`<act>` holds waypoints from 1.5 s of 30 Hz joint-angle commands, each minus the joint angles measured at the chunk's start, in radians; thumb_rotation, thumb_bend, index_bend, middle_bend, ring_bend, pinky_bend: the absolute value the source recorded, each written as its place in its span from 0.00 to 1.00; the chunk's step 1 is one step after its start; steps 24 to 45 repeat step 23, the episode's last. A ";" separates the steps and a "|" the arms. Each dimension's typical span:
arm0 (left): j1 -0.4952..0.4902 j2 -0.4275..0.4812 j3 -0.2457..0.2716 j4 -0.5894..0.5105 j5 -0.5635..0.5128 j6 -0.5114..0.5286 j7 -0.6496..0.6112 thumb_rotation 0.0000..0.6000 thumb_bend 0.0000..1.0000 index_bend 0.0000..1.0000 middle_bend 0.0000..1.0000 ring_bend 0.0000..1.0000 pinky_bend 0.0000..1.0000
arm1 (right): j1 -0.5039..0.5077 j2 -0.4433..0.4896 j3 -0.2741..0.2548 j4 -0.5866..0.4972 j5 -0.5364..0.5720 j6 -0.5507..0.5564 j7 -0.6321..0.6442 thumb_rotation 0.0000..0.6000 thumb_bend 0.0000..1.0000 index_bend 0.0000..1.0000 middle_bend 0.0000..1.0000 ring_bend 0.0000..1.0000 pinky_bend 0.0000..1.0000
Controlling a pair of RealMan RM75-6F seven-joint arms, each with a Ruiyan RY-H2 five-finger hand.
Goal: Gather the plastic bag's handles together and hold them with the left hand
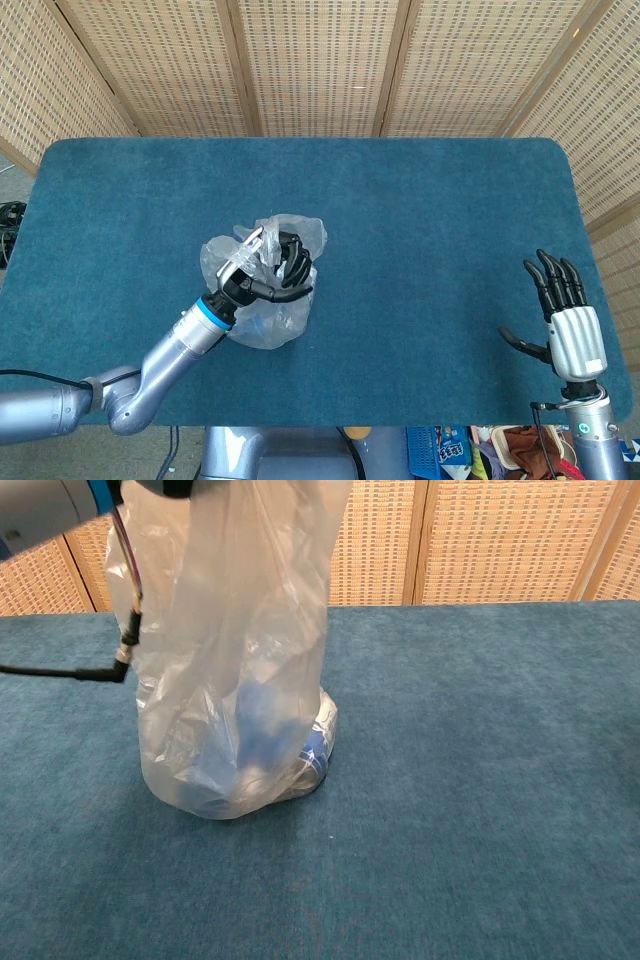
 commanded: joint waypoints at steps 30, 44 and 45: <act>0.067 0.397 -0.294 -0.387 -0.293 0.031 0.299 1.00 0.85 0.98 1.00 0.95 0.93 | -0.044 0.043 0.025 -0.070 0.004 -0.005 -0.038 1.00 0.00 0.00 0.00 0.00 0.00; 0.067 0.397 -0.294 -0.387 -0.293 0.031 0.299 1.00 0.85 0.98 1.00 0.95 0.93 | -0.044 0.043 0.025 -0.070 0.004 -0.005 -0.038 1.00 0.00 0.00 0.00 0.00 0.00; 0.067 0.397 -0.294 -0.387 -0.293 0.031 0.299 1.00 0.85 0.98 1.00 0.95 0.93 | -0.044 0.043 0.025 -0.070 0.004 -0.005 -0.038 1.00 0.00 0.00 0.00 0.00 0.00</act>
